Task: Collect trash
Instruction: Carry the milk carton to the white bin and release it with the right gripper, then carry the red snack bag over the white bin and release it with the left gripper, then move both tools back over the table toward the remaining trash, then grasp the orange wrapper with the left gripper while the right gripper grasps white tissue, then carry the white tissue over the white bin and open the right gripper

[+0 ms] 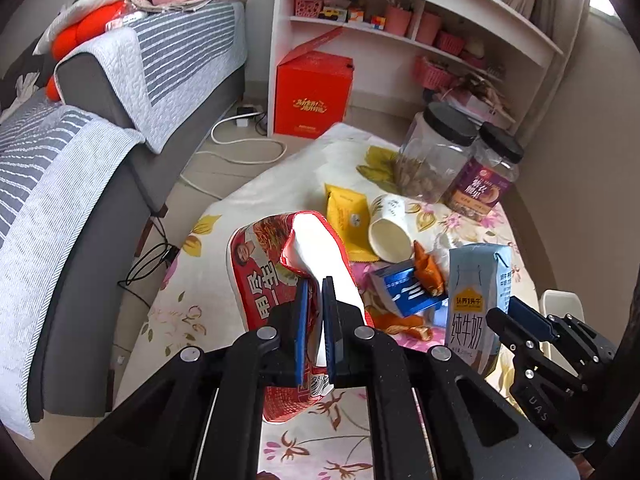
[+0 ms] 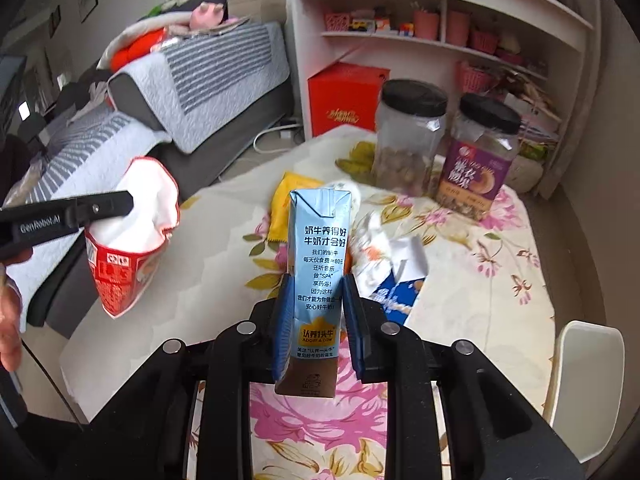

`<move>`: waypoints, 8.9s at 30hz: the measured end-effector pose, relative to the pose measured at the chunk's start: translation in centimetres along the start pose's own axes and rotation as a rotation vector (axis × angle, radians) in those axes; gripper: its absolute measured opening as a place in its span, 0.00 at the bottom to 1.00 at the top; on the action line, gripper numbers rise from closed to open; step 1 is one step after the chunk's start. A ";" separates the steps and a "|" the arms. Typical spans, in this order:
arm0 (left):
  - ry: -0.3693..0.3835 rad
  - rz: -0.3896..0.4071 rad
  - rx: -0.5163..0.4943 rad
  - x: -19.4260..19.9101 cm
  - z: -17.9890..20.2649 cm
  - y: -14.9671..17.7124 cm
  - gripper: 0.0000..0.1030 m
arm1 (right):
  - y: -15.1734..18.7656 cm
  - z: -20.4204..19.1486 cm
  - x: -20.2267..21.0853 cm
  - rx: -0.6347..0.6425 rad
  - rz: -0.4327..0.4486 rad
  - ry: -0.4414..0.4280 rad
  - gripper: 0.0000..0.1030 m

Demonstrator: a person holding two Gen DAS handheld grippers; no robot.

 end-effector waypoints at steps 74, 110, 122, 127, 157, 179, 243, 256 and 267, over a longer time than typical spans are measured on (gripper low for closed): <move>0.482 -0.053 -0.423 -0.7 49.4 7.1 0.08 | 11.4 43.5 27.2 -0.854 0.335 0.685 0.77; -0.028 0.350 -0.328 2.7 35.8 0.3 0.86 | 6.4 34.1 24.6 -0.567 0.394 0.943 0.93; -0.133 0.344 -0.250 2.3 27.0 -0.4 0.87 | 3.8 27.3 18.3 -0.453 0.328 0.857 0.93; -0.161 0.312 -0.216 1.3 23.5 -0.5 0.87 | 3.1 24.5 15.1 -0.425 0.274 0.784 0.93; -0.073 -0.075 0.042 -6.4 8.0 -1.9 0.87 | 10.1 16.4 -8.4 -0.738 -0.339 0.278 0.52; -0.033 -0.484 0.125 -14.8 9.8 6.0 0.80 | 5.4 16.3 -3.8 -0.627 -0.196 0.163 0.37; -0.042 0.244 -0.083 2.3 10.0 -2.7 0.15 | -2.0 10.8 6.5 -0.275 0.240 0.184 0.37; 0.026 0.271 -0.133 2.6 15.5 -2.5 0.15 | -0.9 15.3 9.6 -0.302 0.271 0.272 0.37; 0.071 0.262 -0.188 1.8 19.8 -1.5 0.15 | 0.6 21.9 12.7 -0.379 0.293 0.384 0.37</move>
Point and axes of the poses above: each gripper's, at about its wrist camera, not at the fingertips, and x roughly against the way its jaws point, z to its right, y to its underside, the point moved 8 cm from there along -x, roughly the way its jaws point, and after that the axes turned 4 degrees about -x, right-handed, at the moved point
